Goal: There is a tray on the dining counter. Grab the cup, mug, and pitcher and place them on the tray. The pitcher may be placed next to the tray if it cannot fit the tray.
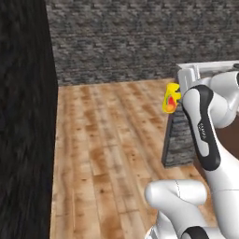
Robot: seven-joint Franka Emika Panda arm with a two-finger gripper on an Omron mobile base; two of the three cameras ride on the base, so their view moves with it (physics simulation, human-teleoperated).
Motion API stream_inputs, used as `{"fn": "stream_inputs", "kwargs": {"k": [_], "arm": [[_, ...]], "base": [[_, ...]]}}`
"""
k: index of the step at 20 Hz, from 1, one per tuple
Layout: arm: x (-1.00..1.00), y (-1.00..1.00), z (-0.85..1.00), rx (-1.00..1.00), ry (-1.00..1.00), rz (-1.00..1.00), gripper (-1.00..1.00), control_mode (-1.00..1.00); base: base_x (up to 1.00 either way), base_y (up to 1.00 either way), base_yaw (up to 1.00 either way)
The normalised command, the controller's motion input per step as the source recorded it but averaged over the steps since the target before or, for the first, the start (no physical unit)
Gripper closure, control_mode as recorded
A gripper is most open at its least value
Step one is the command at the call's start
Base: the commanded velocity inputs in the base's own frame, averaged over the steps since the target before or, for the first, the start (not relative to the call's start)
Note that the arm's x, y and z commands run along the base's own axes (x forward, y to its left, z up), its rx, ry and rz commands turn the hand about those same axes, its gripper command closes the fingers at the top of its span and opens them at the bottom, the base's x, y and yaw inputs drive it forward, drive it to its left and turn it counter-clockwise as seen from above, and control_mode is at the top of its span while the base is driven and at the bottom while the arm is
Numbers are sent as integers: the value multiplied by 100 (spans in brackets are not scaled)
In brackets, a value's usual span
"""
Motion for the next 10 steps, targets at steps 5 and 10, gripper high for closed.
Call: {"fn": "stream_inputs", "kwargs": {"k": [5,10], "arm": [[0,0,0,0,0,0,100,100],[0,0,0,0,0,0,100,100]], "base": [[100,49,-26],[100,58,-17]]}}
